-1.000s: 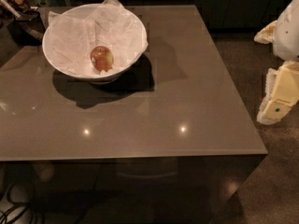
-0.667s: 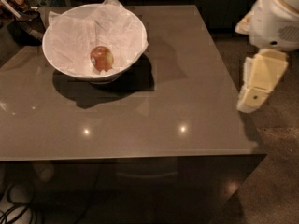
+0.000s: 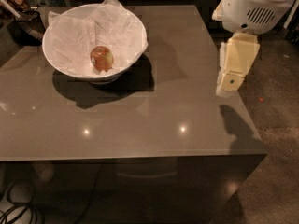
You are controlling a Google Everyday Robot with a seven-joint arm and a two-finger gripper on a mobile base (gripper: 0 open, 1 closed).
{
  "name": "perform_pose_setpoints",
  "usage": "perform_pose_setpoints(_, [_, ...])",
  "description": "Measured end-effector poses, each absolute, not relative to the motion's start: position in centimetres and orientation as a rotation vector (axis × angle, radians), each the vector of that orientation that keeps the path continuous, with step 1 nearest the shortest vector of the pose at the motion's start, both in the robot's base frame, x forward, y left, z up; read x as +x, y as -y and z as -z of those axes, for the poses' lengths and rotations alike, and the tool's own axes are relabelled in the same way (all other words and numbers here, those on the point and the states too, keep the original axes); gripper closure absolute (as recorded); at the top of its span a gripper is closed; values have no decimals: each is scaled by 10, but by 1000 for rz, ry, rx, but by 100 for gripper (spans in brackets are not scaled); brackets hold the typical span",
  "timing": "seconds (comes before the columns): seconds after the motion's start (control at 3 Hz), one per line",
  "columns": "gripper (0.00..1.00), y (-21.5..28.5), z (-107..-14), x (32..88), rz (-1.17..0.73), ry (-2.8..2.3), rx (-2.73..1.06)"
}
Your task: Pick apple from white bowl
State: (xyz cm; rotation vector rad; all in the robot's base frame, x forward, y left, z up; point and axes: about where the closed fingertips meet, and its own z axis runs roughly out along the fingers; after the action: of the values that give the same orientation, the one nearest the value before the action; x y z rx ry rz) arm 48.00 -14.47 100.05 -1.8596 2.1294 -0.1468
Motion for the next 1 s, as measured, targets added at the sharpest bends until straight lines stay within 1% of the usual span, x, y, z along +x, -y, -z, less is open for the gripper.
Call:
perform_pose_setpoints(0.67, [0, 93, -1029, 527, 64, -2008, -1814])
perform_pose_setpoints(1.0, [0, 51, -1046, 548, 71, -1897, -1919])
